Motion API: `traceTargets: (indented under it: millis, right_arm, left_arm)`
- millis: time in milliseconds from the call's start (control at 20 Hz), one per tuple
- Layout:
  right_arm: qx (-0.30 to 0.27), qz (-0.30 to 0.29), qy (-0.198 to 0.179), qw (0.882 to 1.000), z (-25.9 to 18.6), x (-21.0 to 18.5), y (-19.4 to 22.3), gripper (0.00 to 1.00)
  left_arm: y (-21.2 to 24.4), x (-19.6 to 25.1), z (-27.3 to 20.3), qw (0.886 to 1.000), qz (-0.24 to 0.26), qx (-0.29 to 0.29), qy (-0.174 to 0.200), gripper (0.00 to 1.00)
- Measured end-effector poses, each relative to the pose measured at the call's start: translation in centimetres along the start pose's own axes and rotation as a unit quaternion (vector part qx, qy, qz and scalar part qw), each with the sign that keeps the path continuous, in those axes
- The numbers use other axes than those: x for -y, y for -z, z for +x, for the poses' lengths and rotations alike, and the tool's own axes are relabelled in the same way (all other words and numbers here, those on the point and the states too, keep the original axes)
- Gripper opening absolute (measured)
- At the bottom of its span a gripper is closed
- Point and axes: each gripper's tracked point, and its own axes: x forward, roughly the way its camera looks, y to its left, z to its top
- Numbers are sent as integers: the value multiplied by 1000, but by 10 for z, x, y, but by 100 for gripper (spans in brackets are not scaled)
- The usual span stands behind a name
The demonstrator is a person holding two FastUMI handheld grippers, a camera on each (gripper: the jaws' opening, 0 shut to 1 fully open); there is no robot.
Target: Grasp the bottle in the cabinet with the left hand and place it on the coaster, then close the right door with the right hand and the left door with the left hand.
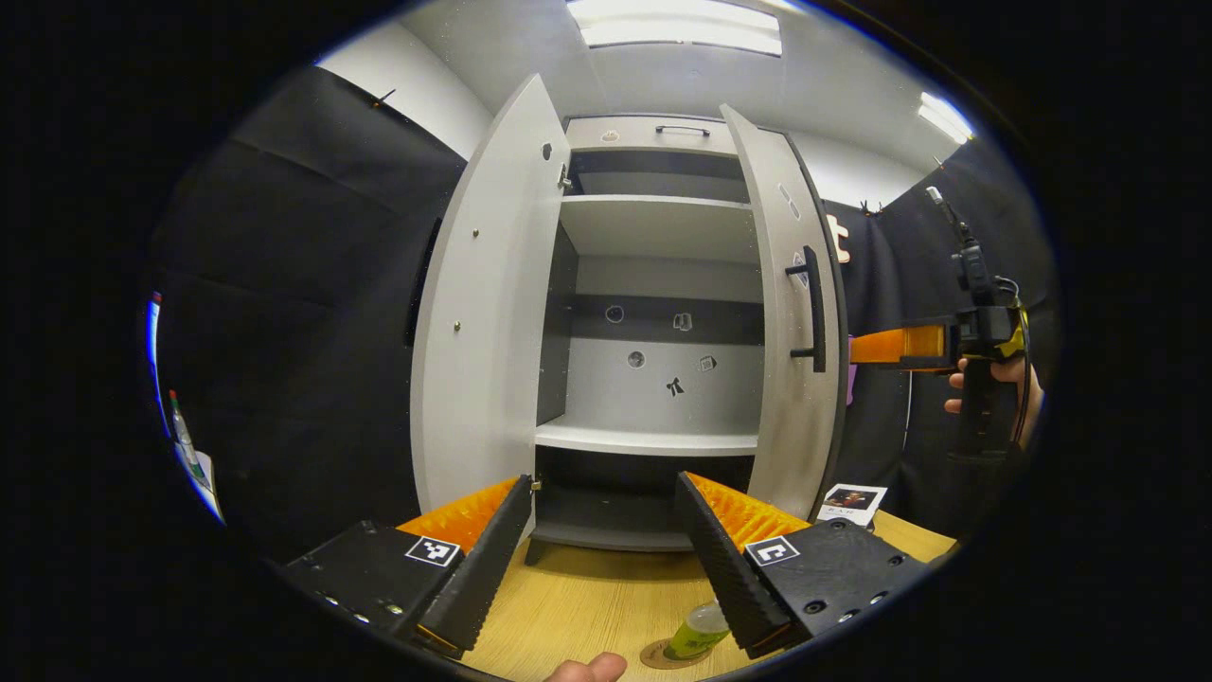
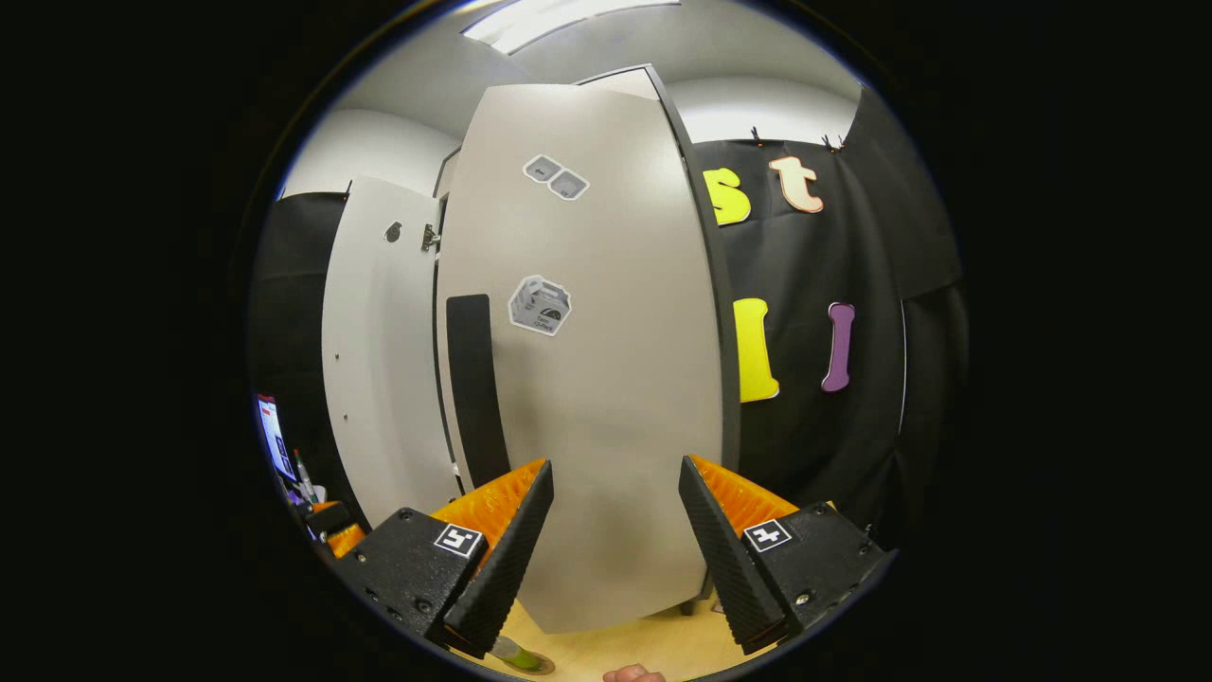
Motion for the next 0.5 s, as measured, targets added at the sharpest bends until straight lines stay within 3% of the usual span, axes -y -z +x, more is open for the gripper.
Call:
traceTargets:
  millis: [500]
  right_arm:
    - [26, 11, 58, 998, -77, -10, 54, 82]
  left_arm:
    - [-6, 24, 14, 999, -22, -6, 30, 94]
